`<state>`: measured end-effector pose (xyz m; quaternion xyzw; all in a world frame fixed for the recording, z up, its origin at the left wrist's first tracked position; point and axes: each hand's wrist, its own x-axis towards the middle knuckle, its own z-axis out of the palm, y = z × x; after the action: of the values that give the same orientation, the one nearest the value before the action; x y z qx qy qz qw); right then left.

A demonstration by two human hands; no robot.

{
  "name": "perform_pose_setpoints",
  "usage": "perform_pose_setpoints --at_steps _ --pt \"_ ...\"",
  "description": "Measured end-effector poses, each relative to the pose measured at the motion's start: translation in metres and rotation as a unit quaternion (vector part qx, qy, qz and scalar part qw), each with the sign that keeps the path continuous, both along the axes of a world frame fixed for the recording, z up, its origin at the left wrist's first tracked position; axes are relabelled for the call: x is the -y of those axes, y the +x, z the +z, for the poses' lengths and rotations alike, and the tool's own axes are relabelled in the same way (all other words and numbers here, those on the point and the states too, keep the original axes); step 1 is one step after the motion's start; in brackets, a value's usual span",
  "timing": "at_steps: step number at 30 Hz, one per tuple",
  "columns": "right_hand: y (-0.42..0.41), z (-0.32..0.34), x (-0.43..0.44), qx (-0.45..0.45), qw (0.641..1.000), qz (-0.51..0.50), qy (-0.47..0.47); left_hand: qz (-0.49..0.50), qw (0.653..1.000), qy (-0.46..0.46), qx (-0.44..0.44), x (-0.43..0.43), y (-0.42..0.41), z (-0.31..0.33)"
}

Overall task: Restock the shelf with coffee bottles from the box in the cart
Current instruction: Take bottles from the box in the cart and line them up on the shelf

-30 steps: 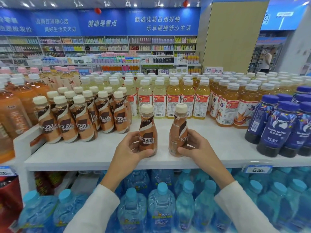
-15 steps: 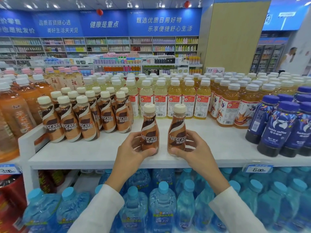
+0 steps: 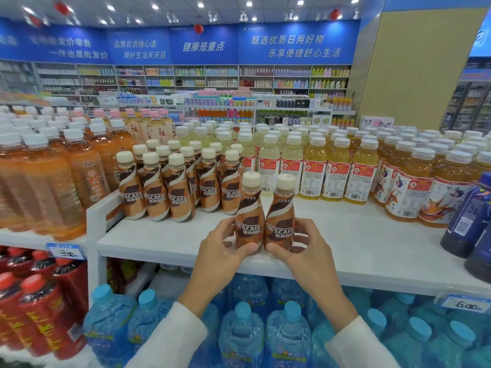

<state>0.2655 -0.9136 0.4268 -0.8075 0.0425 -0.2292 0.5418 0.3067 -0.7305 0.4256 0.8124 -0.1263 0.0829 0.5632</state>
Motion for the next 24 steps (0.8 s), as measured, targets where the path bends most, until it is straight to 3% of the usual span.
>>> perform_pose_setpoints --at_steps 7,12,18,24 --pt "0.037 0.000 -0.056 0.000 0.999 0.038 -0.011 0.063 0.998 0.007 0.015 -0.049 0.020 -0.002" --pt "0.065 0.006 -0.081 0.000 0.998 0.053 -0.026 0.115 0.989 0.078 0.052 -0.064 0.045 0.003" --pt "0.084 0.002 -0.087 0.000 0.999 0.048 -0.026 0.165 0.985 -0.018 0.039 -0.057 0.050 -0.001" --pt "0.091 0.002 -0.087 -0.001 0.999 0.049 -0.023 0.206 0.976 0.006 0.069 -0.050 0.056 -0.007"
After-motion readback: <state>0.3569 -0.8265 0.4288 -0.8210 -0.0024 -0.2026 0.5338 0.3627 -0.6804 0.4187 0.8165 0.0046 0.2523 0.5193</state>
